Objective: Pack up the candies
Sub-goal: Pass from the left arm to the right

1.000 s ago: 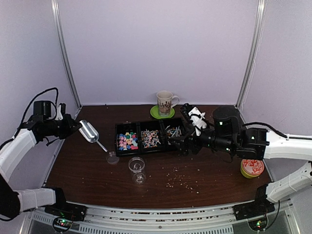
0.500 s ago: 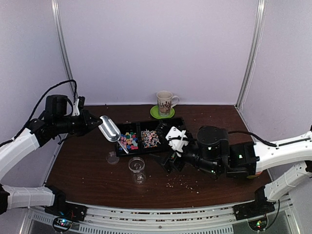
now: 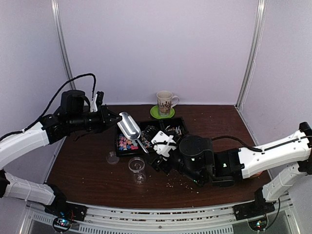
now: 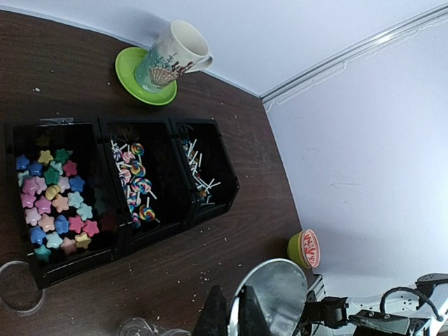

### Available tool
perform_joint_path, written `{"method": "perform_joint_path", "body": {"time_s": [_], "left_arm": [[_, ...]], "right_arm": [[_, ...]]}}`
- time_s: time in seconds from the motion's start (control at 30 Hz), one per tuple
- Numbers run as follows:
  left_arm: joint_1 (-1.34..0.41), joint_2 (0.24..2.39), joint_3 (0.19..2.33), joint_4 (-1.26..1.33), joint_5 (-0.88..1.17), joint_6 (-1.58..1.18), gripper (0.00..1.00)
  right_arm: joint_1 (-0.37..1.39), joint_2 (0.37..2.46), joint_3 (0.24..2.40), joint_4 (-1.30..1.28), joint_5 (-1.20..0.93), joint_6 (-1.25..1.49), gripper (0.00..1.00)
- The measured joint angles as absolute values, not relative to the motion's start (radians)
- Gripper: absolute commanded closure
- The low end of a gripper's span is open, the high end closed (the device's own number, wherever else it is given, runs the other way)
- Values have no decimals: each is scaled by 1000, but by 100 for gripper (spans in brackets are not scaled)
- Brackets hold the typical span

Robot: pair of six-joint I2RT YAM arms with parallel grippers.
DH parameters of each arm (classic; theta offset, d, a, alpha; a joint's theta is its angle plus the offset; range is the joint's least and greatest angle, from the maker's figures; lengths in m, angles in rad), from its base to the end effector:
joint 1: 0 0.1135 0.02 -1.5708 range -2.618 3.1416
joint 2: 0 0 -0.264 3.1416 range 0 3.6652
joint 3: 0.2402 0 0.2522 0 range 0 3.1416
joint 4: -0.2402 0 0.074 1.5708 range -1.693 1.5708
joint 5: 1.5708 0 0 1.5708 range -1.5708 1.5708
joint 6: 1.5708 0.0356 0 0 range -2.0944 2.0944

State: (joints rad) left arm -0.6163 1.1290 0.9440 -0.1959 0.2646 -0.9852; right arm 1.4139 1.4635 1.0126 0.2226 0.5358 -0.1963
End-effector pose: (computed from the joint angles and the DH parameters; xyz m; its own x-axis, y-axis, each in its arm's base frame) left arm 0.2064 -0.1576 0.3258 -0.7977 -0.4207 -0.4321 0.1650 0.5368 -0.8274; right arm 0.0711 0.3332 0.2996 0.1158 -0.3412 -0.9328 -0.7637 0.5699 -0.3033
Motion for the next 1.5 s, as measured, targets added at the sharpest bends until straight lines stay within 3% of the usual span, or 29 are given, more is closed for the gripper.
{"method": "perform_joint_path", "body": {"time_s": [0.57, 1.1, 1.5], "left_arm": [[-750, 1227, 1035, -118, 190, -1088, 100], [-773, 1231, 1040, -112, 173, -1110, 100], [-776, 1231, 1040, -104, 173, -1117, 100]], "right_arm": [[1414, 1539, 1003, 392, 678, -200, 62], [1414, 1557, 941, 556, 764, -297, 76], [1414, 1558, 930, 603, 762, -340, 79]]}}
